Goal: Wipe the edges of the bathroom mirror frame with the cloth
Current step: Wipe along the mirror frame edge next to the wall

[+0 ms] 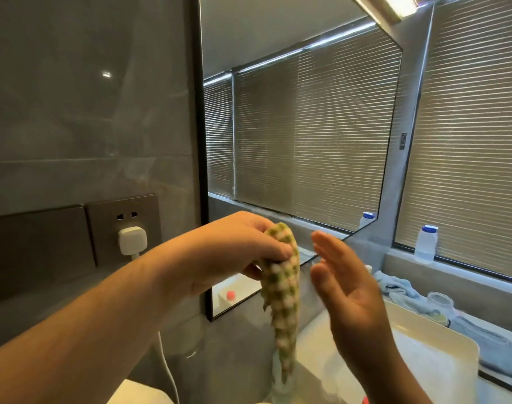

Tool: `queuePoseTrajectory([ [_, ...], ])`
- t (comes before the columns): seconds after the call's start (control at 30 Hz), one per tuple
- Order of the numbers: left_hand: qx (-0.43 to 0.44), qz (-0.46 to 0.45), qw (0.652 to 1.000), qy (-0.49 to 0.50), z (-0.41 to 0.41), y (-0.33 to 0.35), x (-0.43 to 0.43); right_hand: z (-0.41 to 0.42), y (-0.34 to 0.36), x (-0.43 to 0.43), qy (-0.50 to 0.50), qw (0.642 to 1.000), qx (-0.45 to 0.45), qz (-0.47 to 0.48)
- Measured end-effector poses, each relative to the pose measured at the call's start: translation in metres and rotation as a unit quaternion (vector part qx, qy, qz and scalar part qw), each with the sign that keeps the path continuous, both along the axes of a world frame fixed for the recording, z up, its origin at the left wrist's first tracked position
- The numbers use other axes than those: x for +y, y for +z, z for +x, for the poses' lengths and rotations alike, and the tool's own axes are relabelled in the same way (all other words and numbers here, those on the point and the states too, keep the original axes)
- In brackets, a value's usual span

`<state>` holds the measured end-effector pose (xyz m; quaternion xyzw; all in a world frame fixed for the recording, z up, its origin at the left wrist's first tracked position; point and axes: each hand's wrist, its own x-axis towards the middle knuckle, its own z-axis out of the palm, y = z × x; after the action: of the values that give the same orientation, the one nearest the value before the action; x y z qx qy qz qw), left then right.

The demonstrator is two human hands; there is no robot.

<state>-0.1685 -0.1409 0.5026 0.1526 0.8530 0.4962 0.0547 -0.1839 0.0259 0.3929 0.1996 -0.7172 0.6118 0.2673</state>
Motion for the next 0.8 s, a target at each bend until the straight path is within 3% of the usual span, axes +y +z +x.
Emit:
queuePoseTrajectory([
  [0.07, -0.004, 0.028, 1.000, -0.008, 0.003, 0.004, -0.001, 0.003, -0.002, -0.005, 0.075, 0.996, -0.003, 0.047],
  [0.13, -0.012, 0.062, 0.998, -0.017, 0.007, 0.009, -0.002, 0.007, -0.001, -0.009, 0.126, 0.991, -0.013, 0.031],
  [0.2, -0.009, 0.071, 0.997, -0.006, 0.009, 0.012, -0.003, 0.011, 0.002, -0.012, 0.108, 0.994, -0.007, 0.014],
  [0.37, 0.107, -0.039, 0.987, 0.113, 0.000, 0.012, -0.010, 0.014, 0.006, -0.013, 0.036, 0.999, 0.026, -0.010],
  [0.5, 0.098, -0.105, 0.982, 0.122, -0.004, 0.007, -0.013, 0.017, 0.009, -0.017, 0.113, 0.990, -0.019, -0.085],
  [0.57, 0.112, -0.216, 0.962, 0.126, -0.005, 0.002, -0.014, 0.020, 0.012, -0.023, 0.168, 0.973, -0.045, -0.152],
  [0.67, 0.185, -0.352, 0.902, 0.164, -0.005, 0.004, -0.023, 0.012, 0.016, -0.023, 0.195, 0.941, -0.055, -0.270],
  [0.8, 0.294, -0.399, 0.841, 0.216, -0.005, 0.035, -0.041, -0.011, 0.025, -0.027, 0.052, 0.962, -0.047, -0.263],
])
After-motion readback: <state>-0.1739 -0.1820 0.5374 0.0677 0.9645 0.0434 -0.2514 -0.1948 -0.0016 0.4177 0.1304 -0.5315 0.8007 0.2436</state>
